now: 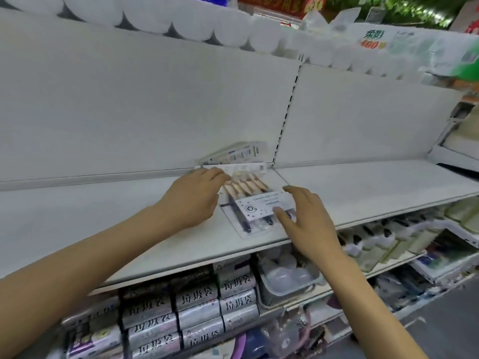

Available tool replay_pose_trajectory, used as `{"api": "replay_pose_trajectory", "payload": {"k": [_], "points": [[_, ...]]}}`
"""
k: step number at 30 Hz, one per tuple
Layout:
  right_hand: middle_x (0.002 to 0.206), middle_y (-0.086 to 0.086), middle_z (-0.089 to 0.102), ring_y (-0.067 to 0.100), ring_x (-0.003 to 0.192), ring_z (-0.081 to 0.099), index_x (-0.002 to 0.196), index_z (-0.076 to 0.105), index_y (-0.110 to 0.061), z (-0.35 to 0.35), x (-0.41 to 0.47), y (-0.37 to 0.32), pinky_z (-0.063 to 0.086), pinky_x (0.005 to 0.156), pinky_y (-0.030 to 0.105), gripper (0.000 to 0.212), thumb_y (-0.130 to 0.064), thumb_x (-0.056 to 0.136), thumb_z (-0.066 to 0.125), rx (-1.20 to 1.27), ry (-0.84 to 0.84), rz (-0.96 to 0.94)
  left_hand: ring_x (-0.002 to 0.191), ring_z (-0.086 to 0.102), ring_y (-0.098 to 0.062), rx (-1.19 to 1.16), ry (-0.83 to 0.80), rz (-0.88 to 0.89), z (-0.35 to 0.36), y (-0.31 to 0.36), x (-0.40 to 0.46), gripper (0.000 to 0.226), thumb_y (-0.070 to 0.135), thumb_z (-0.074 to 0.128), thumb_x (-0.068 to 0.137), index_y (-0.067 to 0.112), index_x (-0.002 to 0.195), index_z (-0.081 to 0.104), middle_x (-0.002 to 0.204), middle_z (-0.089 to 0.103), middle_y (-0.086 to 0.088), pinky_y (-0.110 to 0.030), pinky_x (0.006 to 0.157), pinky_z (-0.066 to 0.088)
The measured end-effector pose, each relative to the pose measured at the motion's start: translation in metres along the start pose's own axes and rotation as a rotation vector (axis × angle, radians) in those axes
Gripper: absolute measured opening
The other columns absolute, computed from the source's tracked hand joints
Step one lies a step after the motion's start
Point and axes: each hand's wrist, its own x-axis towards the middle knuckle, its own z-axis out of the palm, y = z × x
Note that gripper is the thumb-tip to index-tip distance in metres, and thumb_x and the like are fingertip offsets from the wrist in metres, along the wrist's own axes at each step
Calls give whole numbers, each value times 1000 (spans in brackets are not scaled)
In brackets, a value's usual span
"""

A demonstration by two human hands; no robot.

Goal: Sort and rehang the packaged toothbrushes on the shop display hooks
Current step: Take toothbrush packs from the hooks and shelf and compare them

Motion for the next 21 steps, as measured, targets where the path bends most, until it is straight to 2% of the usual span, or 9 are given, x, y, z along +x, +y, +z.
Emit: {"api": "replay_pose_trajectory", "payload": {"k": [2,5,10,12,15,18,21], "points": [[145,1,51,21,133,41,146,43,-15,6,24,13,35,103,31,56,-44,100,53,18,-49,27,120,59,-34,13,-29,-56,13,-2,22,50,8,65,85,9,134,57,137,59,-10,-46,96,52],[143,6,53,26,134,42,149,39,-13,16,51,24,40,102,37,66,-55,99,48,30,-147,83,128,52,-36,39,-77,-138,32,-7,48,55,5,62,84,8,138,54,144,53,-11,-48,99,50],[137,7,58,30,127,46,146,40,-17,37,70,36,42,100,39,79,-74,91,40,-73,-286,76,139,36,-32,87,-191,-242,49,-3,72,63,6,53,89,12,150,38,156,35,-9,-40,110,35],[141,3,55,28,128,43,145,43,-21,43,72,40,38,103,39,78,-76,89,40,-117,-270,38,140,33,-31,111,-221,-282,53,2,77,58,15,51,96,15,151,34,157,32,-9,-39,112,32],[142,0,53,27,130,38,144,46,-25,44,72,47,35,105,39,75,-74,88,47,-39,-266,36,138,35,-30,27,-205,-366,55,10,80,55,39,47,102,17,150,35,155,31,-7,-40,107,37],[138,0,54,26,127,37,141,49,-25,42,70,54,34,105,37,71,-69,86,57,82,-262,40,139,33,-28,46,-200,-403,56,15,82,59,45,47,101,16,151,35,154,33,-7,-39,108,35],[134,0,54,23,123,37,138,52,-25,39,65,54,35,105,36,68,-65,84,63,141,-243,36,140,29,-27,71,-243,-434,54,13,84,69,51,47,98,15,154,28,152,37,-8,-39,110,32]]}}
